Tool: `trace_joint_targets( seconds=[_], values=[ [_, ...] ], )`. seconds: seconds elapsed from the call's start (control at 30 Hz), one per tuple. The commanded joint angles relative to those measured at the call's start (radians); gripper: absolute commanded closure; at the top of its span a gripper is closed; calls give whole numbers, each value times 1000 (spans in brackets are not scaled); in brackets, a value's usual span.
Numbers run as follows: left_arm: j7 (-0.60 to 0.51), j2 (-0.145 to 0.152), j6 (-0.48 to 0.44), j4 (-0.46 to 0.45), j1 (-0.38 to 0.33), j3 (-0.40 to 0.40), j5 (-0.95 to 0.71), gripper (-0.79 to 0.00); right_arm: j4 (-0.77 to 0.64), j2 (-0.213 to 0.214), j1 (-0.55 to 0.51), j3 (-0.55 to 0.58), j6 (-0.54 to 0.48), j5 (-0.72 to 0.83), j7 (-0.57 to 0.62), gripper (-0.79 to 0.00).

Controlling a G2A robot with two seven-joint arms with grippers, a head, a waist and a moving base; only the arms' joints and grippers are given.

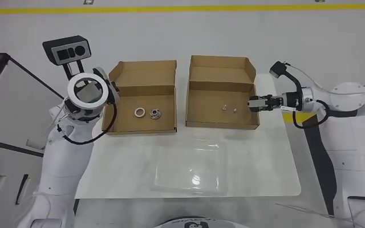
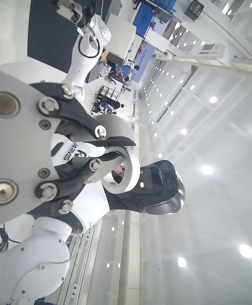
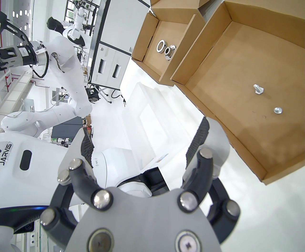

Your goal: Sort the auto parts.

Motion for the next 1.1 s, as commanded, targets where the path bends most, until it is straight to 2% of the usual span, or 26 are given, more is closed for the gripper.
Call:
trace_joint_targets(
  seconds=[0.0, 0.7, 0.87, 0.93, 1.07],
  values=[
    [1, 0, 0, 0, 0, 0, 0, 0, 0, 0, 0, 0, 0, 0, 0, -785],
    [7, 0, 2, -1, 1, -1, 3, 0, 0, 0, 0, 0, 0, 0, 0, -785],
    [116, -7, 35, 6, -22, 30, 113, 0, 0, 0, 0, 0, 0, 0, 0, -785],
    [178, -14, 45, 31, -53, 58, 176, 0, 0, 0, 0, 0, 0, 0, 0, -785],
    [234, -23, 65, 92, -118, 107, 310, 0, 0, 0, 0, 0, 0, 0, 0, -785]
  ],
)
